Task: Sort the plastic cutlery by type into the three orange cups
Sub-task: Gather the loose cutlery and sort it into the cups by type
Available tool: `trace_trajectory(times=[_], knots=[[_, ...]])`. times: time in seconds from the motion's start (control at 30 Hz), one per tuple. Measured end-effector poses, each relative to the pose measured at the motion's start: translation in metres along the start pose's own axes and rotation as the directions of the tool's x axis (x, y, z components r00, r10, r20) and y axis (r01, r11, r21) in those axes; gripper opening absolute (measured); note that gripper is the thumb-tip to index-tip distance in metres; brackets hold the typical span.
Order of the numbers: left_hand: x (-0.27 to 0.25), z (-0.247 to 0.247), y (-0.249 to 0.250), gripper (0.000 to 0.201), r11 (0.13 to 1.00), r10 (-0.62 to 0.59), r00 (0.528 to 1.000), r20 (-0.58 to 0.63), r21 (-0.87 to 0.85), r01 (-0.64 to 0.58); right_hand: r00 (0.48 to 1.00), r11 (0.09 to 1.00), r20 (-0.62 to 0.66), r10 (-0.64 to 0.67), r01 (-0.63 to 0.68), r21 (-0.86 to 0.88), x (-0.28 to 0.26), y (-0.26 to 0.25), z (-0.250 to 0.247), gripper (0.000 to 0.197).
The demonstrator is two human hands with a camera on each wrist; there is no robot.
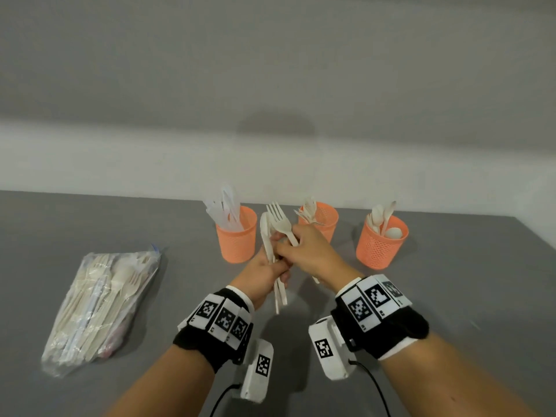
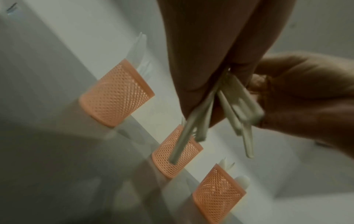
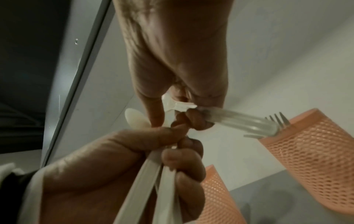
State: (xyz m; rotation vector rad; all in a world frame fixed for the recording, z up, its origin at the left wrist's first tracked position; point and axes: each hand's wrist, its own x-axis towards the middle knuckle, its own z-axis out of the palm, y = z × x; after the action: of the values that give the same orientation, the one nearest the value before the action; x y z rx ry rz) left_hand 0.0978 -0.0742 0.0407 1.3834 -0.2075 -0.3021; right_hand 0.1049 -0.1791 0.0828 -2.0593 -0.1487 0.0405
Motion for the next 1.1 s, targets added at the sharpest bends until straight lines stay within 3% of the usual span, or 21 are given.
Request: trace_trajectory(times=[0.07,0.2,0.33,0.4,0.5,0.67,0.77,0.9,1.0,1.1], knots=[[-0.003,0.004,0.001,0.031,0.997,-0.009,0.999,0.033,0.079,0.006,1.000,0.999,0.015,-0.004,0.004,-0.054,-0.002,0.005,-0.005,0.003],[-0.007,0.010,-0.003,0.010,0.998,-0.051,0.998,0.045,0.046,0.049,0.999,0.985,0.019,-0.032,0.034,-0.170,-0.007,0.009,-0.012,0.024],[-0.006,0.021,-0.011,0.021,0.998,-0.041,0.999,-0.032,-0.040,0.040,1.000,0.997,0.006,0.016,-0.017,0.077,-0.006,0.016,-0.013,0.015],[-0.003,0.023,-0.012,0.030,0.993,-0.067,0.996,-0.067,-0.102,0.060,0.995,0.973,-0.076,0.069,-0.050,0.224,-0.001,0.019,-0.018,0.018],[0.002,0.017,-0.010,0.032,0.976,-0.122,0.979,-0.162,-0.198,0.088,0.952,0.913,-0.283,0.115,0.010,0.407,0.018,0.022,-0.043,0.019],[0.003,0.008,-0.006,0.026,0.968,-0.115,0.984,-0.136,-0.240,0.080,0.850,0.942,-0.525,-0.047,0.212,0.259,0.071,0.026,-0.091,0.015],[0.005,0.007,-0.005,0.028,0.971,-0.119,0.987,-0.104,-0.221,0.093,0.855,0.942,-0.512,-0.087,0.237,0.237,0.099,0.038,-0.089,0.016],[0.007,0.007,-0.006,0.028,0.974,-0.107,0.989,-0.104,-0.211,0.084,0.943,0.963,-0.332,0.027,0.065,0.262,0.121,0.069,-0.073,0.013],[0.007,0.006,-0.006,0.027,0.981,-0.091,0.986,-0.139,-0.182,0.065,0.968,0.956,-0.234,0.089,-0.017,0.293,0.121,0.083,-0.074,0.033],[0.009,0.009,-0.004,0.027,0.988,-0.092,0.978,-0.189,-0.142,0.065,0.927,0.973,-0.375,-0.014,0.099,0.210,0.109,0.078,-0.079,0.045]])
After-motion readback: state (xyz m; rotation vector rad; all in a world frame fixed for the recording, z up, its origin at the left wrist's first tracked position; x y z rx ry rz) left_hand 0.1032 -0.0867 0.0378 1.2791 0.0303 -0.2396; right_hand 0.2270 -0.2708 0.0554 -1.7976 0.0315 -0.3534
